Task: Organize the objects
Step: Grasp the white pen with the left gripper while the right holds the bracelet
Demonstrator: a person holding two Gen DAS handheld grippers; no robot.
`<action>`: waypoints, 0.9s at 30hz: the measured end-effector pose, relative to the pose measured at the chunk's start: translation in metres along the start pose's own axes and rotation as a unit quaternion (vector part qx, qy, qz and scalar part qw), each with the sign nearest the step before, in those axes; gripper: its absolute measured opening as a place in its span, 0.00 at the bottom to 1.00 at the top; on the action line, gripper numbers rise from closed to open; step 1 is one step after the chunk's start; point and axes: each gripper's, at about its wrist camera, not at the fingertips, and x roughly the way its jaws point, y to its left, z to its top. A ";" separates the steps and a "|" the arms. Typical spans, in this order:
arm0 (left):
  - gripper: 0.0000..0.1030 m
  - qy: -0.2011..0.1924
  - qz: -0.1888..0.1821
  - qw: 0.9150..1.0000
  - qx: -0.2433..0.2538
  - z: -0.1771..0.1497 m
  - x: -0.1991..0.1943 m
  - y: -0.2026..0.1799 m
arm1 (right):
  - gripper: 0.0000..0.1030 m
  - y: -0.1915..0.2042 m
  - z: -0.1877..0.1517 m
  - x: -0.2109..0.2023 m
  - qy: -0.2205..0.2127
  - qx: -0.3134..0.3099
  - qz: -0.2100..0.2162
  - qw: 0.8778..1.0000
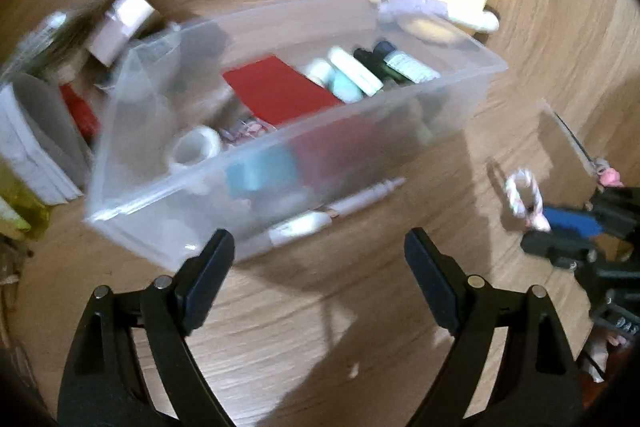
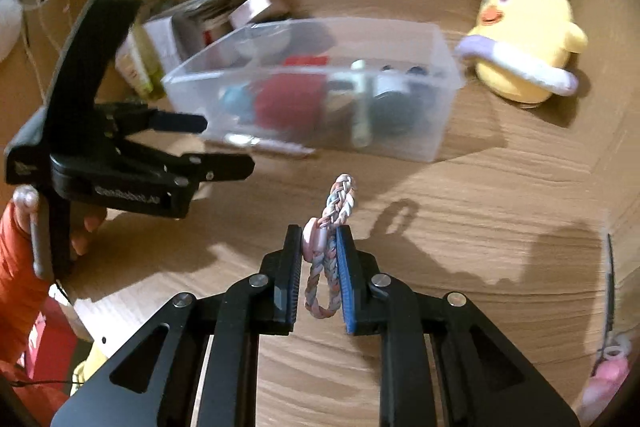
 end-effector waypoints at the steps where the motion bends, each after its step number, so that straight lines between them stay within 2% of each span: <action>1: 0.87 -0.001 -0.004 1.000 0.001 0.000 0.001 -0.002 | 0.15 -0.002 0.001 0.000 -0.002 0.004 0.001 1.000; 6: 0.87 0.012 0.005 1.000 0.024 -0.004 0.003 -0.012 | 0.15 -0.015 0.006 -0.004 -0.010 0.018 0.015 1.000; 9: 0.85 0.043 -0.047 0.998 0.008 -0.011 -0.003 -0.012 | 0.15 -0.019 0.008 -0.004 -0.014 0.019 0.021 1.000; 10: 0.85 0.040 -0.049 0.998 0.005 -0.012 -0.006 -0.012 | 0.15 -0.021 0.008 -0.004 -0.016 0.020 0.022 0.999; 13: 0.85 0.019 -0.010 1.000 0.017 -0.010 -0.014 -0.014 | 0.15 -0.024 0.009 -0.006 -0.021 0.023 0.030 0.999; 18: 0.85 0.037 0.000 0.999 0.011 -0.002 0.007 -0.007 | 0.15 -0.027 0.010 -0.006 -0.022 0.025 0.039 0.999; 20: 0.84 0.035 0.011 0.999 0.024 -0.002 0.011 -0.009 | 0.15 -0.027 0.009 -0.007 -0.024 0.025 0.038 0.999; 22: 0.72 0.034 0.012 0.999 0.017 -0.001 0.012 -0.009 | 0.15 -0.027 0.009 -0.009 -0.025 0.025 0.037 0.999; 23: 0.71 0.034 0.008 0.999 0.011 0.000 0.013 -0.009 | 0.15 -0.028 0.009 -0.009 -0.024 0.025 0.036 0.999; 26: 0.54 0.034 0.008 0.999 0.010 -0.003 0.006 -0.011 | 0.15 -0.029 0.010 -0.008 -0.023 0.029 0.037 0.999; 27: 0.43 0.037 0.008 0.999 0.013 -0.004 0.003 -0.012 | 0.15 -0.028 0.010 -0.007 -0.022 0.030 0.038 0.999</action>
